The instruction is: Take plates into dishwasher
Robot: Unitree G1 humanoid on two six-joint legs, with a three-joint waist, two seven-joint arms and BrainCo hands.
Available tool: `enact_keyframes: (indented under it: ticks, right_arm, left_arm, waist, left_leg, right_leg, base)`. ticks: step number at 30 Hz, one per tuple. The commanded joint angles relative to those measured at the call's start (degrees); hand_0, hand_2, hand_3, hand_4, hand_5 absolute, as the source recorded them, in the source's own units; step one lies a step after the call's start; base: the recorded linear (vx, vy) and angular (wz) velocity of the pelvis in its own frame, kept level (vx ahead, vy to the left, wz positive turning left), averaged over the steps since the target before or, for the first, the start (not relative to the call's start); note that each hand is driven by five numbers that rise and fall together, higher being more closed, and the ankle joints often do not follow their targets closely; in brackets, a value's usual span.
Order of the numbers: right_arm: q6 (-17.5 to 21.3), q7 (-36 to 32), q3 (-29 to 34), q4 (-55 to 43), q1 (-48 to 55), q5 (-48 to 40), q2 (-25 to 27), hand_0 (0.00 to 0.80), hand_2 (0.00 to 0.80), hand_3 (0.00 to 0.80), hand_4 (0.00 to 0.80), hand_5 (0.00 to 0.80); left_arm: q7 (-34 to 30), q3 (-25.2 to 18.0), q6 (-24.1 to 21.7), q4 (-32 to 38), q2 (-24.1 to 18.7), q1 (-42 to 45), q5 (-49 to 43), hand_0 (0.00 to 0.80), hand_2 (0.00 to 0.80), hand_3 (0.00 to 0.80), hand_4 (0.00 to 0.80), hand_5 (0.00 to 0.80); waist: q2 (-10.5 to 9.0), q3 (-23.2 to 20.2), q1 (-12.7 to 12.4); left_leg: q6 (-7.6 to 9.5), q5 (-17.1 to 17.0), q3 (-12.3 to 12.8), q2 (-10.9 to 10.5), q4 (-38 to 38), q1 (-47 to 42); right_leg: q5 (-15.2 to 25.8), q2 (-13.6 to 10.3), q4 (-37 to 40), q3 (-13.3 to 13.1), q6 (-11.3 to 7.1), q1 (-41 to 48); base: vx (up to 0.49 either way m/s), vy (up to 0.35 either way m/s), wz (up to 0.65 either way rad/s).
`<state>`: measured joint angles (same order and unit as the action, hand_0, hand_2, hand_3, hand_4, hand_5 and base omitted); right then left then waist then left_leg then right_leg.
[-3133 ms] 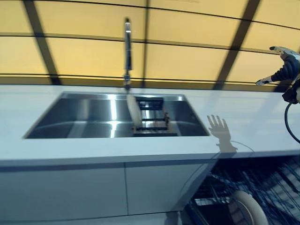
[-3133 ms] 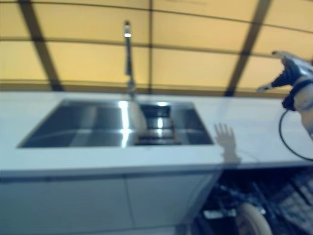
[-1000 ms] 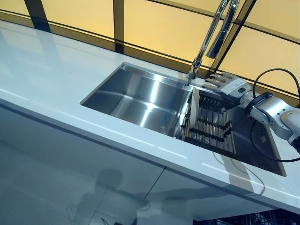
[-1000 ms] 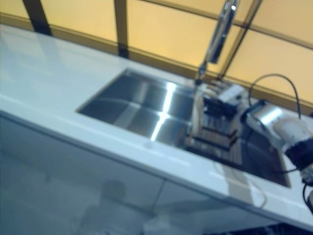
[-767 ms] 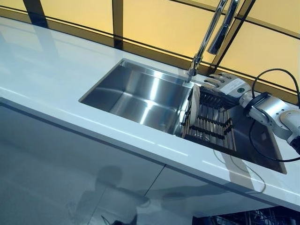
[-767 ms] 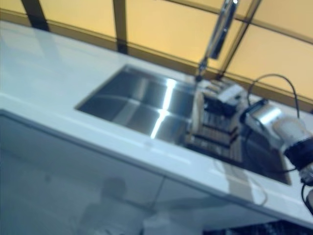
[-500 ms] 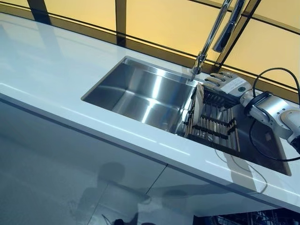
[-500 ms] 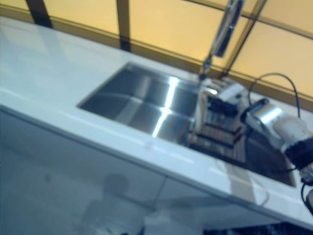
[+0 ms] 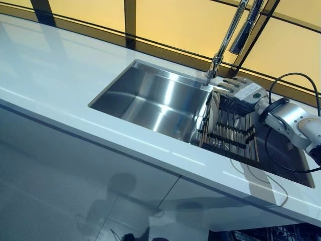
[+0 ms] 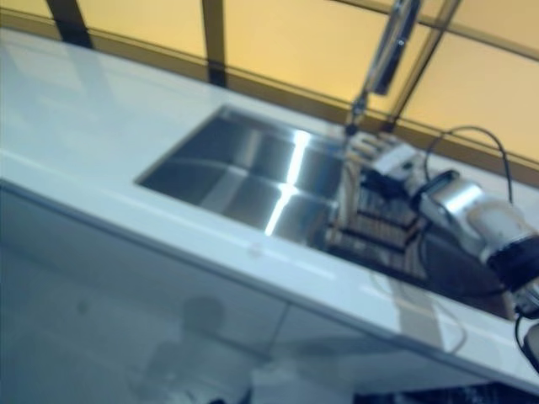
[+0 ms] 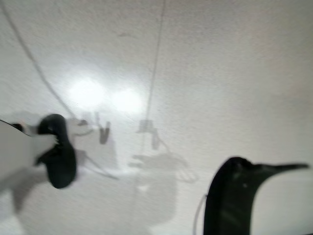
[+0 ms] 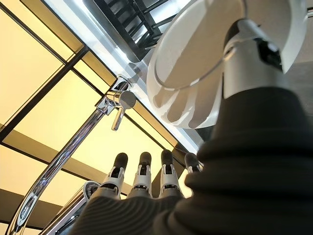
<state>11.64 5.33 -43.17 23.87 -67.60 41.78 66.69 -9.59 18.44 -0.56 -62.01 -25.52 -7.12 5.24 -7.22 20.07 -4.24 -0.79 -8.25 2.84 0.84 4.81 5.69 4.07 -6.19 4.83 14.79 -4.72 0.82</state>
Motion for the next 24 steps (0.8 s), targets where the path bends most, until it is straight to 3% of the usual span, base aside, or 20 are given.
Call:
enact_keyframes:
  ticks: [1,24]
  right_arm:
    - [-3.57,1.36,0.82,-0.63,-5.25,-0.90,0.94,0.000,0.000,0.000,0.000,0.000]
    - [-4.65,1.67,0.23,-0.71,-6.84,-0.24,-0.01,0.000,0.000,0.000,0.000,0.000]
  left_arm:
    - [-0.30,1.52,-0.70,0.44,-0.78,-0.12,-1.62,0.000,0.000,0.000,0.000,0.000]
    - [-0.06,1.88,-0.93,0.82,-0.46,0.18,-1.30,0.000,0.000,0.000,0.000,0.000]
  waist:
    - [-0.54,-1.42,-2.21]
    - [-0.20,-0.72,-2.85]
  left_leg:
    - [0.97,8.11,0.79,0.48,-0.46,-4.06]
    - [0.86,7.90,0.34,0.25,-0.39,-3.73]
  right_leg:
    - [0.51,-1.42,-3.36,-0.27,-4.41,-3.51]
    - [0.34,-1.44,-2.90,0.08,-4.24,-3.00]
  base:
    - [0.000,0.000,0.00]
    - [0.000,0.000,0.00]
